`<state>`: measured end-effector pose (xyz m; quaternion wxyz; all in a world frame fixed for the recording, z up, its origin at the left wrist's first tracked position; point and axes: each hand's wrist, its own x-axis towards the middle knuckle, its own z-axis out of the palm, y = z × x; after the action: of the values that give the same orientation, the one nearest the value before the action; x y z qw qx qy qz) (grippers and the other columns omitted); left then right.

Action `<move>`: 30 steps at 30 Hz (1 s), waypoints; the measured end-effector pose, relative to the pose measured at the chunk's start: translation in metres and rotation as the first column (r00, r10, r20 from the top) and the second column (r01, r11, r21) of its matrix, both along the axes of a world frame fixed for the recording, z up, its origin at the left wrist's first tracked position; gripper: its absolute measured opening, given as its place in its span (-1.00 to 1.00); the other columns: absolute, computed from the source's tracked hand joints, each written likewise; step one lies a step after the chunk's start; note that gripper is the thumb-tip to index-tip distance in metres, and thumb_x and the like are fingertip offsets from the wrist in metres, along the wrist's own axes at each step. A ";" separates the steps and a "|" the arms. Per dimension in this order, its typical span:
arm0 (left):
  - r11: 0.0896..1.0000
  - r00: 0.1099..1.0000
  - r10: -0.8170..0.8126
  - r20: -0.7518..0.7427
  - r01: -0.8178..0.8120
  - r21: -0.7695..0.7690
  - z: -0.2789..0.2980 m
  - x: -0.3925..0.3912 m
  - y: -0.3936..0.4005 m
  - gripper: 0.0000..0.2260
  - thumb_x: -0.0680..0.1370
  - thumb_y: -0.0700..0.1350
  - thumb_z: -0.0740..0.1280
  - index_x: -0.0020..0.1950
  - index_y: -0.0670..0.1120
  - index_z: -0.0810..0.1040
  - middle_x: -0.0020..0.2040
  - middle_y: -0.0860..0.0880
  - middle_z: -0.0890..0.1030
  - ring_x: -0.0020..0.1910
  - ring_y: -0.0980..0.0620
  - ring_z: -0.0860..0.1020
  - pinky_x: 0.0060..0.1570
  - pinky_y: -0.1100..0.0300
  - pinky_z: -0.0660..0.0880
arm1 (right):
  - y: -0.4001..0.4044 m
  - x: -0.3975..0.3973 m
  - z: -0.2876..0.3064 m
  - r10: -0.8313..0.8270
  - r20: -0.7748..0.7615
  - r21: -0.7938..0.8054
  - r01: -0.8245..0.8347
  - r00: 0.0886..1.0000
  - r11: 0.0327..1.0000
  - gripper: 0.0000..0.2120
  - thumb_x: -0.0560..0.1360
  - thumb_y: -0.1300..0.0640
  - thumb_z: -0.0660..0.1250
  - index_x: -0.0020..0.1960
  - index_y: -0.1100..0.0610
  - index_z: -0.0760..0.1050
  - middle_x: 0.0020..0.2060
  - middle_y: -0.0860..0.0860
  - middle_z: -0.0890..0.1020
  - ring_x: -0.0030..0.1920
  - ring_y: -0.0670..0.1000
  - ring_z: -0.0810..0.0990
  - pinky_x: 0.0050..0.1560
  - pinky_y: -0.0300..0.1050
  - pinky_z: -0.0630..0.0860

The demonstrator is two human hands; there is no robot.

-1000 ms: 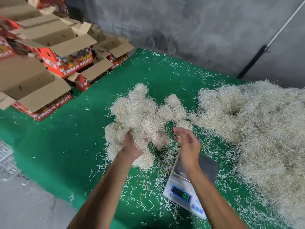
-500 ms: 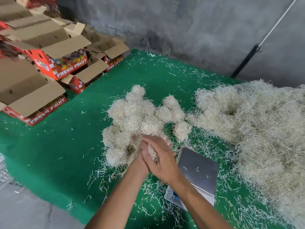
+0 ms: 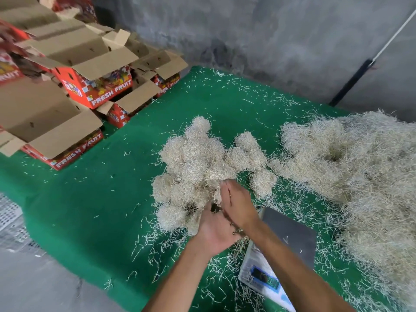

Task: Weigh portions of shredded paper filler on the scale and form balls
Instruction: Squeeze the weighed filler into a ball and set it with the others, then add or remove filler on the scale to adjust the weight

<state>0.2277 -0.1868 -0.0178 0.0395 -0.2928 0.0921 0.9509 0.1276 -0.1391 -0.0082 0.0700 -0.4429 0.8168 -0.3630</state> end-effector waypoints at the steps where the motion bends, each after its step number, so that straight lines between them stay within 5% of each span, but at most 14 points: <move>1: 0.999 0.999 0.043 0.014 -0.043 -0.018 -0.003 -0.001 -0.002 -0.22 0.59 0.42 -0.10 0.50 -0.15 0.37 0.34 -0.24 0.56 0.33 -0.21 0.54 0.26 -0.17 0.47 | -0.015 -0.008 0.009 -0.031 -0.005 -0.035 0.031 1.000 0.999 -0.67 0.78 0.03 0.00 -0.06 0.05 0.42 -0.23 -0.06 0.45 -0.27 -0.09 0.45 -0.21 -0.09 0.45; 4: 0.987 0.985 0.162 0.066 -0.161 -0.025 -0.009 0.001 -0.008 -0.31 0.60 0.39 -0.04 0.46 -0.08 0.39 0.32 -0.21 0.58 0.34 -0.22 0.51 0.33 -0.29 0.41 | -0.057 -0.032 0.047 -0.115 0.023 -0.137 0.117 0.993 0.984 -0.60 0.77 -0.12 -0.10 0.31 0.02 0.44 0.16 0.05 0.50 0.16 0.01 0.50 0.18 -0.02 0.50; 7: 0.979 0.976 0.203 0.073 -0.201 -0.034 -0.012 0.007 -0.013 -0.33 0.59 0.38 0.01 0.43 -0.10 0.43 0.32 -0.18 0.59 0.34 -0.21 0.51 0.33 -0.30 0.40 | -0.068 -0.051 0.069 -0.147 0.116 -0.143 0.163 0.982 0.976 -0.47 0.72 -0.28 -0.19 0.64 -0.16 0.11 0.64 -0.07 0.13 0.63 -0.05 0.09 0.60 0.09 0.08; 10: 0.981 0.982 0.178 0.069 -0.172 -0.086 -0.015 0.006 -0.008 -0.39 0.62 0.32 0.06 0.42 -0.12 0.44 0.30 -0.16 0.61 0.33 -0.16 0.53 0.33 -0.23 0.43 | -0.038 -0.055 0.053 -0.130 0.215 -0.083 0.151 0.968 0.985 -0.43 0.72 -0.28 -0.16 0.68 -0.14 -0.03 0.67 -0.12 0.01 0.64 -0.11 0.00 0.64 0.10 -0.01; 16: 0.892 0.993 0.076 0.095 -0.025 -0.451 0.003 -0.042 0.024 -0.65 0.65 0.12 0.22 0.29 -0.07 0.56 0.24 -0.09 0.64 0.19 -0.09 0.63 0.23 -0.10 0.55 | 0.056 -0.060 0.003 -0.235 0.360 0.033 0.239 0.903 0.970 -0.48 0.72 -0.22 0.02 0.64 -0.17 0.07 0.56 -0.18 0.31 0.50 -0.09 0.36 0.53 0.10 0.31; 19: 0.700 0.991 -0.026 0.128 0.110 -0.705 0.018 -0.082 0.049 -0.74 0.67 0.05 0.20 0.23 -0.03 0.58 0.18 -0.02 0.66 0.12 -0.02 0.65 0.18 -0.02 0.57 | 0.109 -0.080 0.000 -0.304 0.275 0.005 0.315 0.912 0.949 -0.44 0.71 -0.23 0.05 0.65 -0.06 0.14 0.53 -0.13 0.37 0.47 -0.08 0.40 0.51 0.08 0.35; 22: 0.337 0.978 -0.111 0.177 0.205 -0.919 0.024 -0.126 0.084 -0.79 0.67 0.06 0.23 0.21 0.04 0.58 0.16 0.02 0.66 0.04 0.09 0.64 0.11 0.08 0.56 | 0.173 -0.112 0.002 -0.431 0.244 0.001 0.444 0.869 0.896 -0.41 0.71 -0.19 0.10 0.65 0.07 0.17 0.55 0.03 0.39 0.51 0.01 0.40 0.52 0.17 0.36; 25: 0.028 0.948 -0.254 0.189 0.203 -0.979 0.028 -0.177 0.128 -0.80 0.66 0.04 0.25 0.25 0.10 0.56 0.19 0.15 0.59 0.04 0.22 0.56 0.00 0.30 0.48 | 0.238 -0.144 0.005 -0.538 0.232 0.004 0.552 0.810 0.834 -0.44 0.73 -0.11 0.15 0.65 0.09 0.16 0.55 0.08 0.39 0.50 0.08 0.42 0.49 0.20 0.39; 30: -0.200 0.892 -0.377 0.249 0.184 -0.962 0.041 -0.264 0.192 -0.82 0.66 0.01 0.27 0.24 0.06 0.54 0.16 0.19 0.53 -0.02 0.30 0.50 -0.10 0.46 0.32 | 0.310 -0.201 0.010 -0.607 0.224 -0.006 0.624 0.762 0.781 -0.47 0.72 -0.04 0.21 0.63 0.09 0.22 0.52 0.09 0.43 0.48 0.07 0.42 0.46 0.07 0.40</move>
<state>-0.0366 0.0055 0.0231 0.0138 -0.1312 0.8313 0.5400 -0.0735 0.1709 0.0022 0.0149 -0.1118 0.8896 -0.4427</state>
